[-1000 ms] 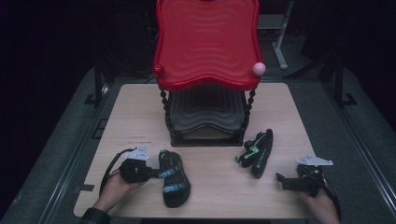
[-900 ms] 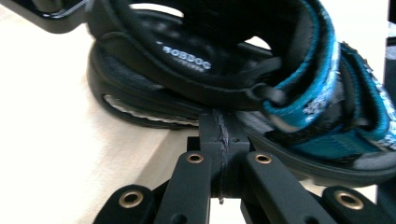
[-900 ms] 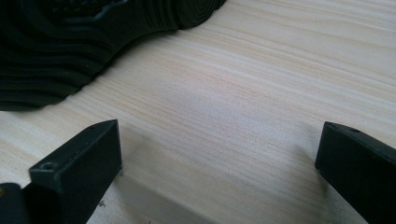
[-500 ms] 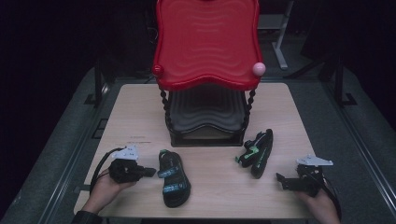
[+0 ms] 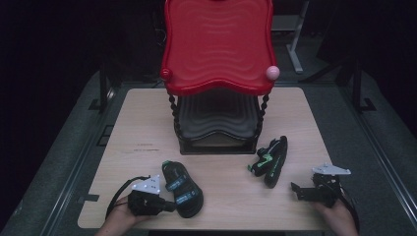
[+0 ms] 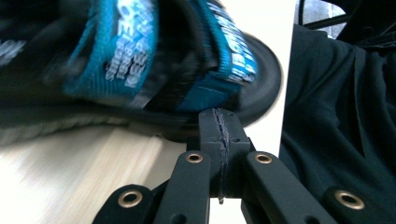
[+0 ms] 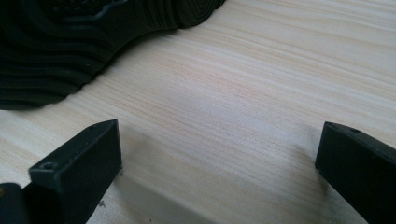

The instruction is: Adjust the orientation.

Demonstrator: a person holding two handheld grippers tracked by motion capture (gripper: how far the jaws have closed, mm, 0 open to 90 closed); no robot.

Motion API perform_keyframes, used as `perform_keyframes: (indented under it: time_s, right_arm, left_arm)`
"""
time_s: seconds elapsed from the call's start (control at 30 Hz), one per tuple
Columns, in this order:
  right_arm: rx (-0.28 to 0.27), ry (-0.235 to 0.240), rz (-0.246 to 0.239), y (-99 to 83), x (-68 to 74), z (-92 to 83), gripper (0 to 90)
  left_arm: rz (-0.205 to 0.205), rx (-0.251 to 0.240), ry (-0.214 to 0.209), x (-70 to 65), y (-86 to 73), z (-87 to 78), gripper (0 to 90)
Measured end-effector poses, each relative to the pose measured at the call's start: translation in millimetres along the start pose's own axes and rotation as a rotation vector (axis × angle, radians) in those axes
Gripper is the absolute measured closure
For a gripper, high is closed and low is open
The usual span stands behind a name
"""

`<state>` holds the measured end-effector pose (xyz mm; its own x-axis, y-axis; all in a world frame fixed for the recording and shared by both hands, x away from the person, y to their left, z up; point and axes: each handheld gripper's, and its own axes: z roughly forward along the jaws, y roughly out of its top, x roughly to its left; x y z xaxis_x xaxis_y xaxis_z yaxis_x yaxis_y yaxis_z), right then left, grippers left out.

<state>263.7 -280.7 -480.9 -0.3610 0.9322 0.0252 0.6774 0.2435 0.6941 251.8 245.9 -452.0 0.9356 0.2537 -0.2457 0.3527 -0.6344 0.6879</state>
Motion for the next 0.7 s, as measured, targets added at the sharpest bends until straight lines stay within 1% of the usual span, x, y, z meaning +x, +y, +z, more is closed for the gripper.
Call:
perform_keyframes:
  time_s: [0.07,0.13,0.2,0.23,0.3,0.37,0.5,0.6,0.7]
  right_arm:
    - [0.0,0.0,0.0,0.0,0.0,0.0,0.0]
    - [0.0,0.0,0.0,0.0,0.0,0.0,0.0]
    - [0.0,0.0,0.0,0.0,0.0,0.0,0.0]
    - [0.0,0.0,0.0,0.0,0.0,0.0,0.0]
    - [0.0,0.0,0.0,0.0,0.0,0.0,0.0]
    - [0.0,0.0,0.0,0.0,0.0,0.0,0.0]
    - [0.0,0.0,0.0,0.0,0.0,0.0,0.0]
    - [0.0,0.0,0.0,0.0,0.0,0.0,0.0]
    - [0.0,0.0,0.0,0.0,0.0,0.0,0.0]
  left_arm:
    - [0.018,0.014,-0.011,-3.3,3.6,5.8,89.9]
    - [0.031,0.019,-0.02,-6.5,5.6,8.4,89.9]
    - [0.035,0.006,-0.027,-7.3,6.1,5.6,89.9]
    - [0.034,-0.005,-0.023,-6.9,5.8,2.4,89.9]
    - [0.027,-0.029,-0.007,-5.7,5.0,-7.2,89.8]
    - [0.017,-0.064,0.014,-3.9,3.2,-18.1,89.9]
    - [0.007,-0.11,0.041,1.5,0.1,-40.4,89.9]
    - [0.006,-0.132,0.072,7.8,-3.5,-55.9,89.5]
    - [-0.009,-0.16,0.107,17.5,-7.4,-70.1,89.6]
